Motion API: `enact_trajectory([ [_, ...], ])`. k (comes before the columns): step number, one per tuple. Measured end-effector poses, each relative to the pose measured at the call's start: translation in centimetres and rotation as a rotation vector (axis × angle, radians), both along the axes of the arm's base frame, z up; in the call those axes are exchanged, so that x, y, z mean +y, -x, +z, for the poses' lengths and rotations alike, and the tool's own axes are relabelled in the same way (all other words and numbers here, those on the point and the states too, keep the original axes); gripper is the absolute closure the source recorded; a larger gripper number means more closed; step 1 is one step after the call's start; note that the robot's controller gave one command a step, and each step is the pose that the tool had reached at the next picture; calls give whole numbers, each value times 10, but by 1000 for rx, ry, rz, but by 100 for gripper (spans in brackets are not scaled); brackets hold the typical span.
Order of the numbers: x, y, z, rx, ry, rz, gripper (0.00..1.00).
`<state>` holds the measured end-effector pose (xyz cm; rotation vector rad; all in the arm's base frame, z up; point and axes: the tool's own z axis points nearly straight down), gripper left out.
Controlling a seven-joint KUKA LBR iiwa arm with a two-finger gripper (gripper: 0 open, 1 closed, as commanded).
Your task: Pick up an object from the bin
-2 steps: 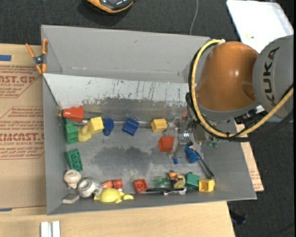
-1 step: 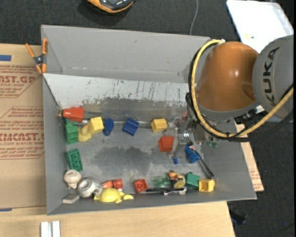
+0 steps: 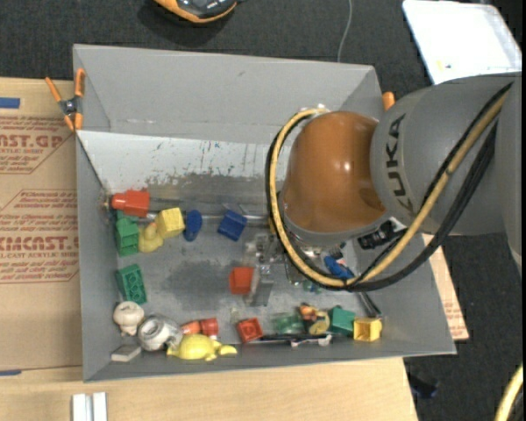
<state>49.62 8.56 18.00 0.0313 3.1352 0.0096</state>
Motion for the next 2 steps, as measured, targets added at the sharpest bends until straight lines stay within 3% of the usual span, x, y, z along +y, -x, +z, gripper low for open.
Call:
enact_trajectory([
  [1,-80,-3,-105,-9,5,-44,100],
  [2,-80,-3,-105,-9,4,-44,100],
])
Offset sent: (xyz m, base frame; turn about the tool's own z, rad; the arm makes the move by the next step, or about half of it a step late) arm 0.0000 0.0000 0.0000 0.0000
